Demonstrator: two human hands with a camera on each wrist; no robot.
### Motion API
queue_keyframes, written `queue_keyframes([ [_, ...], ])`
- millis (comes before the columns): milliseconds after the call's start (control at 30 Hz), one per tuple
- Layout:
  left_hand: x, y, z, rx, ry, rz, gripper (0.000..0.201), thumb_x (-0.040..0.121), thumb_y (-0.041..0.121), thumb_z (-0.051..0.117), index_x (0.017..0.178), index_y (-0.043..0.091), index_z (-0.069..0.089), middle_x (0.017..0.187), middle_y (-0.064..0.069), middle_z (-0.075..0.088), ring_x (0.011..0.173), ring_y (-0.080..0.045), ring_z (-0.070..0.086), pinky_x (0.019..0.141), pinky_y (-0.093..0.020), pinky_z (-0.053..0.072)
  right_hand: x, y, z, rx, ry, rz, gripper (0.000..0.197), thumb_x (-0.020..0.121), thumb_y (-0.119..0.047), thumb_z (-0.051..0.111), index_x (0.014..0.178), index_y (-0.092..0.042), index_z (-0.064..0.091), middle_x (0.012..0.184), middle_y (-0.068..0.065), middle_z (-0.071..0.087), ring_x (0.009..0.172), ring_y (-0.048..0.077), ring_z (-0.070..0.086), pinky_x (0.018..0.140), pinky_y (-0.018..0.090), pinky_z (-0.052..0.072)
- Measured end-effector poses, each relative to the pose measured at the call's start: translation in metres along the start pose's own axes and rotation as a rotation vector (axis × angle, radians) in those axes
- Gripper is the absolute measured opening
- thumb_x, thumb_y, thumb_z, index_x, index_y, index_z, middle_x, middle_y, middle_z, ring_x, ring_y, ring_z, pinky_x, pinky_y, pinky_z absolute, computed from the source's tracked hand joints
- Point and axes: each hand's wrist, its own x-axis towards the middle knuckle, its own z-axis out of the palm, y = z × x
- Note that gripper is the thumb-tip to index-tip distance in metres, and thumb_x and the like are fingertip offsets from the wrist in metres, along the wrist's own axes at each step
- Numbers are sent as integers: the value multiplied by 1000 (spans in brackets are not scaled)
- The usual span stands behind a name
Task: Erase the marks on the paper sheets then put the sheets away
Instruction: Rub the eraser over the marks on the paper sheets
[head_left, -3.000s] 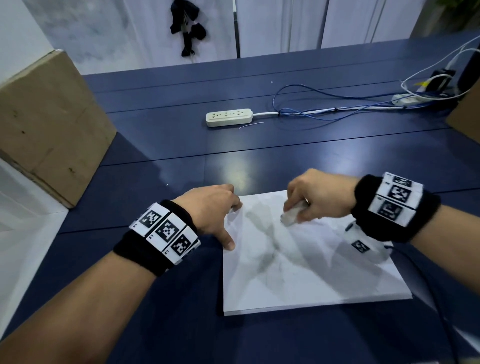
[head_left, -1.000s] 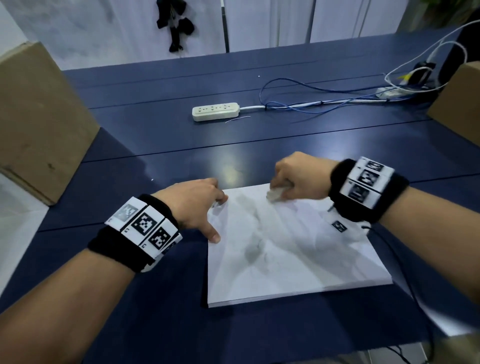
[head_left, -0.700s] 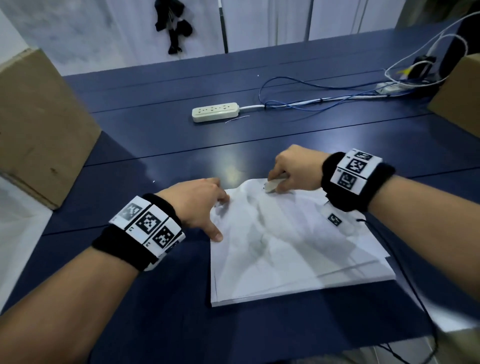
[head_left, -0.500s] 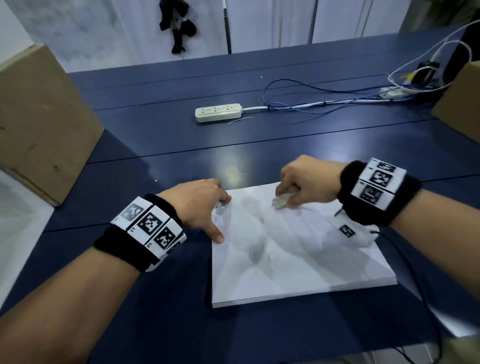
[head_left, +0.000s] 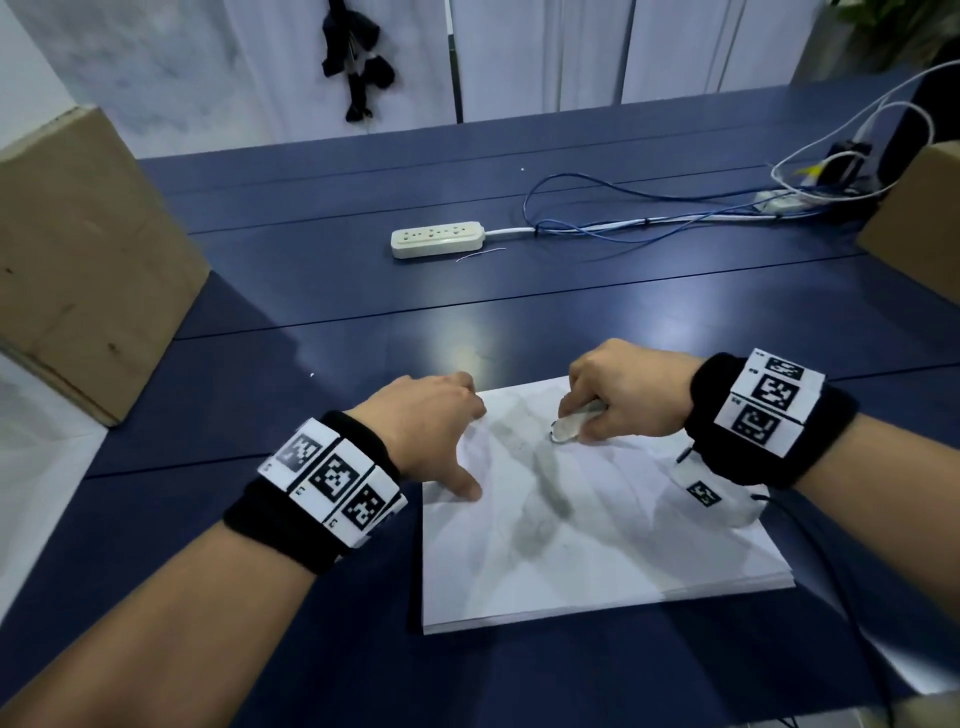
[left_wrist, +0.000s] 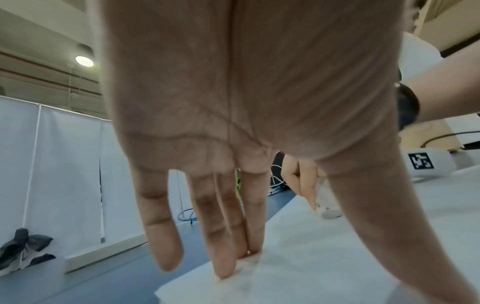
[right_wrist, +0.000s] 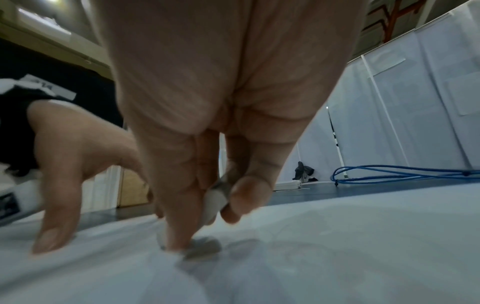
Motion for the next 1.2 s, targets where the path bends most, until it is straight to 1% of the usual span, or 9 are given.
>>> queue_keyframes([
  [100,-2,-2,3,-24,13,3,81,62,71,71,130,30,54,121,13,48,106,-13,56,94,-39,42,13,4,-17,-2,86,25,24,75,-35,72,98,-31,75,82,-9,64,78,11,56,66,24,44],
  [233,-4,-7,7,-54,29,-3,81,62,73,70,129,31,53,119,14,48,106,-10,55,93,-40,44,25,8,-22,-2,165,26,23,75,-32,73,98,-30,76,82,-8,64,78,14,56,65,20,40],
  [367,-7,-8,9,-82,28,-2,82,64,70,71,134,32,51,119,12,47,108,-13,54,91,-42,46,-2,-6,-11,-7,-5,-145,26,73,-27,74,99,-31,75,87,-5,62,69,4,47,61,11,35],
  [433,-7,-8,10,-97,29,-1,82,64,68,72,134,30,51,119,12,47,108,-13,54,91,-42,47,-7,-10,-10,-6,-43,-117,23,75,-32,73,98,-33,75,83,-6,61,69,3,49,65,15,41],
  [533,-7,-6,9,-109,21,1,83,64,67,73,135,30,51,118,13,47,106,-13,55,90,-42,48,14,0,-20,-45,110,-37,25,76,-33,72,100,-28,75,72,-8,58,75,12,57,68,25,44],
  [667,-7,-7,9,-95,30,-2,81,64,67,73,132,29,52,118,12,47,106,-14,55,89,-42,49,19,6,-21,-65,161,-32,29,77,-29,73,106,-27,74,82,-6,58,79,15,57,68,19,34],
  [800,-5,-9,12,-125,32,-6,83,64,67,74,135,31,51,118,13,46,107,-13,54,88,-41,49,-4,-11,-7,-4,-20,-135,26,77,-33,74,103,-29,75,78,-13,52,66,-2,47,60,6,31],
  [1000,-2,-10,11,-129,37,0,83,63,66,74,134,30,51,114,14,45,104,-12,53,81,-42,53,25,2,-18,-26,161,-36,24,76,-36,71,98,-27,75,76,-3,62,74,19,56,73,32,51],
  [1200,0,-11,17,-134,45,-8,77,65,64,75,131,33,52,118,14,45,106,-13,53,79,-39,52,2,-18,-10,-13,-69,-151,26,76,-39,72,100,-31,74,76,-10,57,71,7,52,67,22,46],
])
